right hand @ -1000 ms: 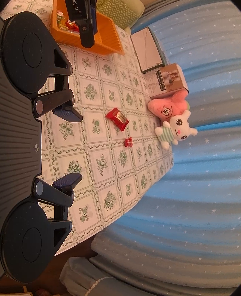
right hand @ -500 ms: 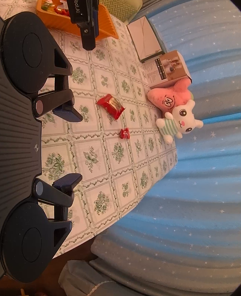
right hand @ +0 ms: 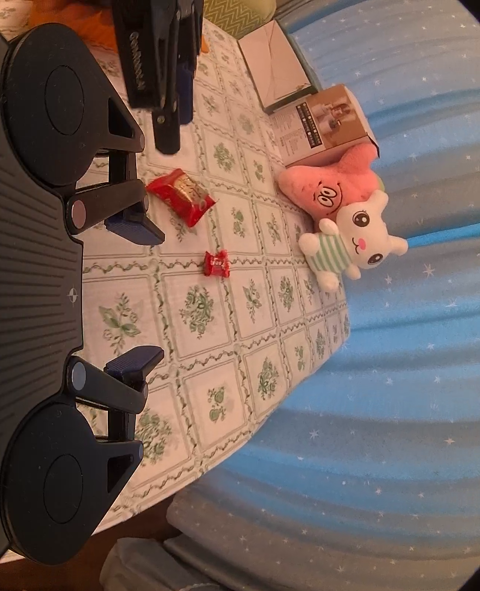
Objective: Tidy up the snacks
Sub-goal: 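Grasp the red gold-printed candy packet with the left tool while the right tool grasps the small red candy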
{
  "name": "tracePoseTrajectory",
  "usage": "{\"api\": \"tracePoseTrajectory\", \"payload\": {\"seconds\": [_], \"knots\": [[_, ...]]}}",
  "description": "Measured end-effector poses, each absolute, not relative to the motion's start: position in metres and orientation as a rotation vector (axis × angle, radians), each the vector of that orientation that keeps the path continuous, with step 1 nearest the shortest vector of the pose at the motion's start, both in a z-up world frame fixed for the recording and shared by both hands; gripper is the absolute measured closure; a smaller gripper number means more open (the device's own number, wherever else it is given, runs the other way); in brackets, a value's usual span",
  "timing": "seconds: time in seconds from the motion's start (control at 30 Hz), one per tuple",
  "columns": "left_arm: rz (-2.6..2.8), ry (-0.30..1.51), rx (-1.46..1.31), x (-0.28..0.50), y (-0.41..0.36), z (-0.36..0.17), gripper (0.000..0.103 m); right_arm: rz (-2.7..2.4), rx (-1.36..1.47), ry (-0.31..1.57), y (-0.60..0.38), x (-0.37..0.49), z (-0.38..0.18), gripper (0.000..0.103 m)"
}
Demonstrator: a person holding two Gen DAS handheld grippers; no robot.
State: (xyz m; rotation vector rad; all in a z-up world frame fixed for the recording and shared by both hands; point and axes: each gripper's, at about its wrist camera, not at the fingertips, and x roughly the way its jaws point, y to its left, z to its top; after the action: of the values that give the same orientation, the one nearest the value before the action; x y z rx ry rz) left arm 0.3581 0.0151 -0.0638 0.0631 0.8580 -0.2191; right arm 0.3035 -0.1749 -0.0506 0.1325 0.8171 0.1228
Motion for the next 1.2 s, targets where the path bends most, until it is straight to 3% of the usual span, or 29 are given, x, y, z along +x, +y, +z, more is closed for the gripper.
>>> {"api": "tracePoseTrajectory", "payload": {"seconds": [0.47,0.57,0.97,1.0,1.07,1.2], "knots": [[-0.270,0.898,0.125,0.414,0.004,-0.109,0.070,0.107,0.161,0.867,-0.189,0.344,-0.083,0.042],[-0.285,0.915,0.108,0.419,0.003,-0.114,0.080,0.112,0.163,0.872,-0.188,0.350,-0.087,0.042],[-0.130,0.885,-0.071,0.376,0.033,-0.098,0.082,0.193,0.180,0.826,-0.164,0.396,-0.096,0.042],[-0.128,0.881,-0.080,0.372,0.035,-0.096,0.082,0.198,0.178,0.825,-0.160,0.400,-0.097,0.044],[-0.125,0.878,-0.091,0.365,0.038,-0.094,0.082,0.210,0.158,0.833,-0.151,0.409,-0.101,0.057],[-0.114,0.882,-0.113,0.356,0.044,-0.093,0.082,0.186,0.082,0.871,-0.135,0.421,-0.112,0.061]]}}
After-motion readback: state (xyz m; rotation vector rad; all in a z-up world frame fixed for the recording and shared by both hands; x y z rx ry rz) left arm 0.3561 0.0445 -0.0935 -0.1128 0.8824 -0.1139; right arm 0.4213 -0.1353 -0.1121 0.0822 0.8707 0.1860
